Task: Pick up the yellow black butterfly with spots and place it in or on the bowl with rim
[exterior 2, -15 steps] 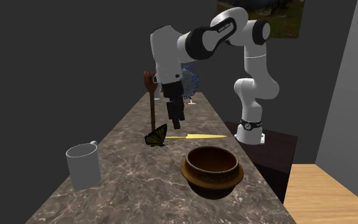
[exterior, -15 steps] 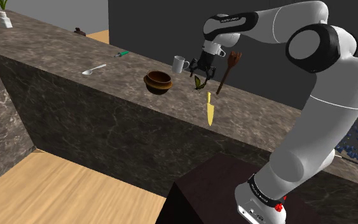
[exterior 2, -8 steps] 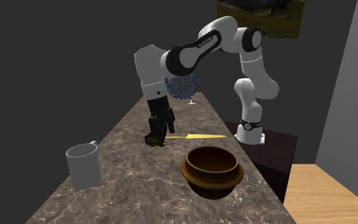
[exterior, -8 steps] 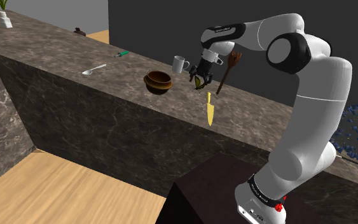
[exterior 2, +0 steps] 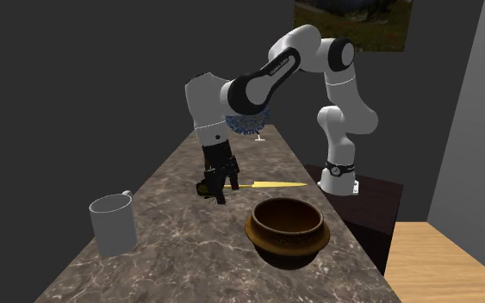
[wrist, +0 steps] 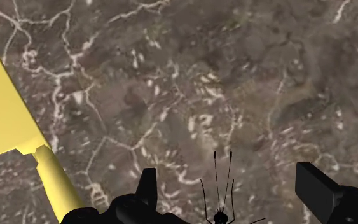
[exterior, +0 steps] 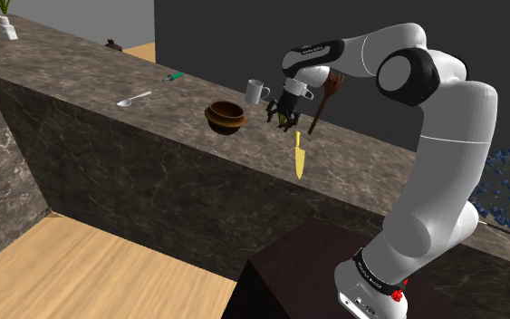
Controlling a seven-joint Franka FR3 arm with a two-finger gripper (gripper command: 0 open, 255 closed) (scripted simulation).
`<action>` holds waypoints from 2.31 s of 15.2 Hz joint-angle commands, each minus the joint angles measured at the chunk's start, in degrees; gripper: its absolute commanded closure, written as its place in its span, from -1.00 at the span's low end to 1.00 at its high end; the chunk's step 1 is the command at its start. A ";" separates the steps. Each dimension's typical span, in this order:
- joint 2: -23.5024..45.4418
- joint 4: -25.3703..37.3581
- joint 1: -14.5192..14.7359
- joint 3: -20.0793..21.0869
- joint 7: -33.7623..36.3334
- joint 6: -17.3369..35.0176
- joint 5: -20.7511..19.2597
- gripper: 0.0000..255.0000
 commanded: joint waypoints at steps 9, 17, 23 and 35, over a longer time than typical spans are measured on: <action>0.04 -0.45 -0.14 -0.10 -0.16 0.21 -0.03 1.00; -0.51 0.28 -0.06 -0.12 0.25 -1.00 -0.19 1.00; -2.26 2.35 -0.08 -0.27 1.09 -4.73 -0.62 1.00; -4.63 8.08 -0.24 -0.46 2.75 -12.68 -1.28 1.00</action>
